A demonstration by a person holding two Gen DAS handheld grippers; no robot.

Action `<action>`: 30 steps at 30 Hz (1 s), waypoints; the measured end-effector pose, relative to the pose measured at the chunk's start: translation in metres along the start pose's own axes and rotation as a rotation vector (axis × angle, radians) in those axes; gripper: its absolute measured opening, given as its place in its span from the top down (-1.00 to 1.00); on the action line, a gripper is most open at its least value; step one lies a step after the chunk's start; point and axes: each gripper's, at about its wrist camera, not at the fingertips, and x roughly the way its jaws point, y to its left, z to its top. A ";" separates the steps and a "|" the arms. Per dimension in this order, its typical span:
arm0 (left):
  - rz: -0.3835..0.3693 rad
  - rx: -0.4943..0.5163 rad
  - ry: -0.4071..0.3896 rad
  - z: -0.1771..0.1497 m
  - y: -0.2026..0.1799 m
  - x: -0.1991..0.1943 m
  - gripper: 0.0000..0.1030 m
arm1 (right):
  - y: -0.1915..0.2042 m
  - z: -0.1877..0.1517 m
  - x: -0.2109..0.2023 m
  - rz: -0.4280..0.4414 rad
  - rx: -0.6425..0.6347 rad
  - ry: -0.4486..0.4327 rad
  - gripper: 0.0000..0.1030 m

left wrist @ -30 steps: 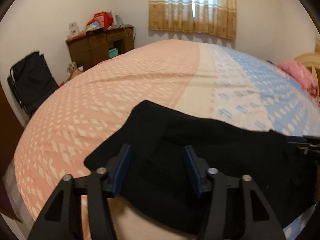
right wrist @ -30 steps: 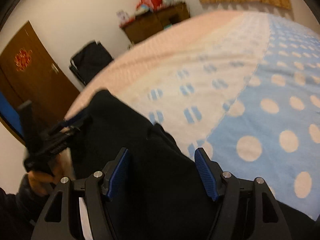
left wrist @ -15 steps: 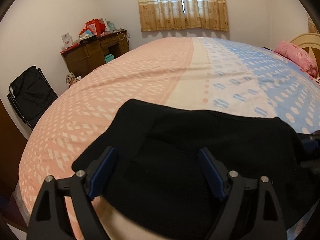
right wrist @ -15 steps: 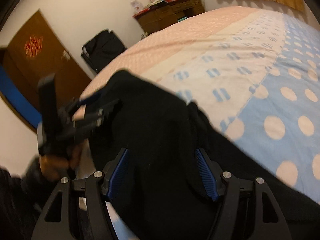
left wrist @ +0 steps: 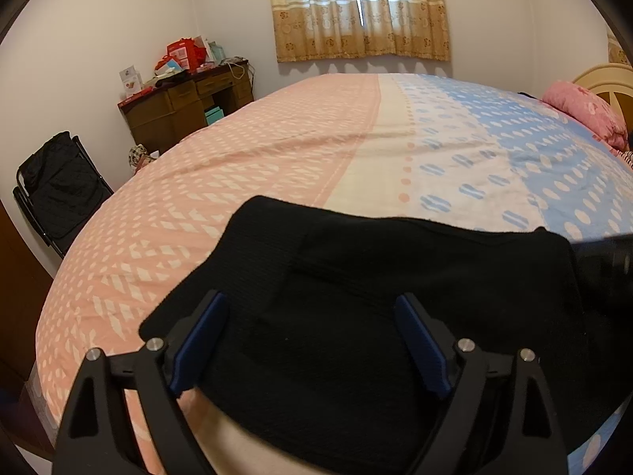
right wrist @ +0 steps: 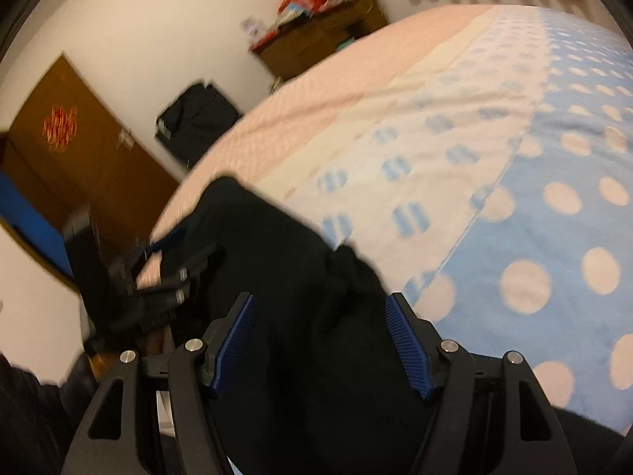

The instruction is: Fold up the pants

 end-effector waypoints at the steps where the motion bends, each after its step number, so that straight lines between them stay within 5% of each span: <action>1: 0.000 -0.001 0.000 0.000 0.000 0.000 -0.75 | 0.003 -0.002 0.003 -0.013 -0.024 0.012 -0.34; 9: 0.001 0.000 0.000 0.000 0.000 0.001 -0.76 | 0.000 -0.010 -0.002 0.142 0.016 0.052 -0.35; 12: 0.001 0.001 0.001 0.000 0.000 0.000 -0.76 | -0.011 0.007 0.011 0.117 0.107 -0.010 -0.35; 14: 0.000 0.001 0.002 0.000 0.000 0.000 -0.76 | -0.009 0.016 0.028 0.229 0.169 0.018 -0.36; 18: -0.010 -0.005 -0.001 -0.001 0.000 0.001 -0.77 | 0.007 0.019 0.033 0.274 0.099 0.068 -0.36; 30: 0.004 0.004 0.010 0.000 -0.004 0.004 -0.82 | -0.045 0.035 0.031 0.254 0.357 -0.140 -0.33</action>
